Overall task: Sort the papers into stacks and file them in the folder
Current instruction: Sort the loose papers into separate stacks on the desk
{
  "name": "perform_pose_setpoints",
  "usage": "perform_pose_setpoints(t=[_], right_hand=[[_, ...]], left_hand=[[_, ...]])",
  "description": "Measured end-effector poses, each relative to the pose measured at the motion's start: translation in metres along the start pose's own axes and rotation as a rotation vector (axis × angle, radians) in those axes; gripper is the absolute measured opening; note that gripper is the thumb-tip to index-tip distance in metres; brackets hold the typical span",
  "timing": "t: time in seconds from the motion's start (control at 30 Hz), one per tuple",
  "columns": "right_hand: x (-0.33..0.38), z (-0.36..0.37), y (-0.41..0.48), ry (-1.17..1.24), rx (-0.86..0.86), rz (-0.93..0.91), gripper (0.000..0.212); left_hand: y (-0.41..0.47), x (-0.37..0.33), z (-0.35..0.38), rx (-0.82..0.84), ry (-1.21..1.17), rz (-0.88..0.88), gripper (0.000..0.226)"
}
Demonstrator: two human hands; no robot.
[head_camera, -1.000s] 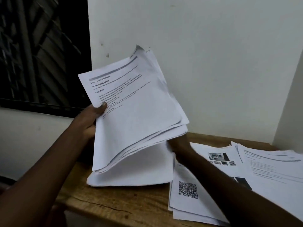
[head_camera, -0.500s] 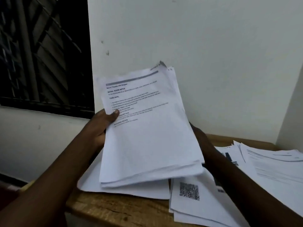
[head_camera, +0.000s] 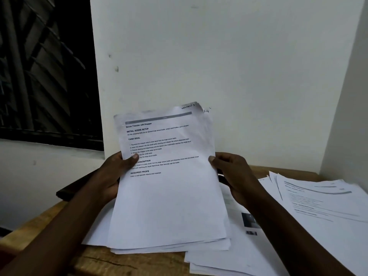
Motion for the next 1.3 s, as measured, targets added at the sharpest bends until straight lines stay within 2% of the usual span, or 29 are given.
perform_pose_setpoints(t=[0.17,0.3,0.4,0.5,0.6,0.8,0.9,1.0,1.13,1.23,1.3], right_hand=[[-0.004,-0.012,0.0,-0.002,-0.147,0.005,0.008],[-0.008,-0.008,0.0,0.136,-0.114,0.022,0.019],[-0.009,-0.009,0.001,0.217,-0.111,0.032,0.019],[-0.003,-0.02,0.001,0.107,-0.214,-0.079,0.027],[0.002,-0.02,0.0,-0.028,-0.236,-0.163,0.021],[-0.006,-0.015,0.003,-0.022,-0.175,-0.109,0.018],[-0.005,-0.009,0.002,-0.07,-0.14,-0.102,0.005],[-0.006,-0.013,0.004,-0.108,-0.215,-0.112,0.011],[-0.014,-0.02,0.01,0.0,-0.283,-0.111,0.028],[-0.019,-0.02,0.016,0.035,-0.281,-0.117,0.018],[-0.02,-0.031,0.021,0.015,-0.363,-0.114,0.011]], left_hand=[[-0.005,0.001,-0.002,0.018,-0.03,-0.021,0.036],[-0.004,0.002,-0.008,0.03,-0.051,-0.027,0.039],[-0.004,0.006,-0.009,0.05,-0.063,-0.049,0.046],[-0.004,0.012,-0.008,0.062,-0.054,-0.067,0.051],[-0.002,0.016,-0.007,0.055,-0.061,-0.064,0.051],[-0.003,0.017,-0.004,0.059,-0.07,-0.063,0.05],[-0.007,0.017,0.0,0.073,-0.075,-0.073,0.048],[-0.01,0.017,0.003,0.071,-0.063,-0.077,0.039],[-0.011,0.018,0.002,0.057,-0.052,-0.072,0.037],[-0.01,0.019,-0.001,0.032,-0.039,-0.059,0.036],[-0.009,0.017,-0.003,0.006,-0.029,-0.029,0.036]])
Point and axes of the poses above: each hand's wrist, its own y-axis towards the middle knuckle, its own z-axis out of the palm, x = y × z, the point moved 9 cm from there along y, towards the middle knuckle, and after that the axes turned 9 degrees about -y, right-handed, at the moved point
